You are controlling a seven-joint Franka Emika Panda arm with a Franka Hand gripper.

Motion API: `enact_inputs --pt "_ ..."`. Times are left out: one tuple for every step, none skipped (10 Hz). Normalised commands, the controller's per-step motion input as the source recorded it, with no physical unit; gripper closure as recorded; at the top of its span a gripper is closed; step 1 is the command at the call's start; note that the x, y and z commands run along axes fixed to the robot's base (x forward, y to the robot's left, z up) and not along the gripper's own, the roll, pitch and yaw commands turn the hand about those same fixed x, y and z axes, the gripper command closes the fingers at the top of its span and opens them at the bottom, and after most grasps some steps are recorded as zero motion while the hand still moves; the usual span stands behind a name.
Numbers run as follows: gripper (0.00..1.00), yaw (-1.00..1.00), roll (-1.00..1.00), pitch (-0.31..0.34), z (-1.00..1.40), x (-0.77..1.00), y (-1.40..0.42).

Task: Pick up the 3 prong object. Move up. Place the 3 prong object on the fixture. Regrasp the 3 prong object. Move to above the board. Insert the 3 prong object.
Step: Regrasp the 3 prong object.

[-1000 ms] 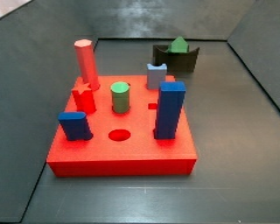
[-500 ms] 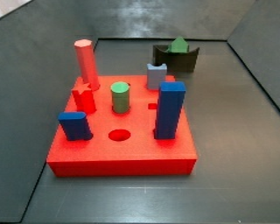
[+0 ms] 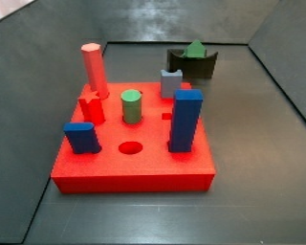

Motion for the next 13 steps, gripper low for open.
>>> enact_inputs --pt "0.00 0.18 1.00 0.265 -0.01 0.11 -0.05" --pt "0.00 0.20 0.89 0.257 -0.01 0.11 -0.05" --pt "0.00 0.23 0.64 0.217 -0.01 0.12 -0.05" --pt "0.00 0.26 0.39 0.169 -0.01 0.12 -0.05" --pt "0.00 0.26 0.26 0.128 0.00 0.11 -0.04" --pt "0.00 0.26 0.21 0.095 0.00 0.11 -0.04" --pt "0.00 0.24 0.17 0.029 -0.01 0.09 -0.05" --pt "0.00 0.22 0.15 0.006 -0.01 0.09 -0.05" --pt "0.00 0.19 0.15 -0.142 -1.00 0.03 0.04" --pt "0.00 0.17 0.15 -0.144 -1.00 0.03 0.04" --pt "0.00 0.08 0.14 -0.185 -1.00 0.04 0.04" --pt "0.00 0.03 0.10 -0.195 -1.00 0.04 0.03" --pt "0.00 -0.01 0.09 -0.192 -1.00 0.04 0.04"
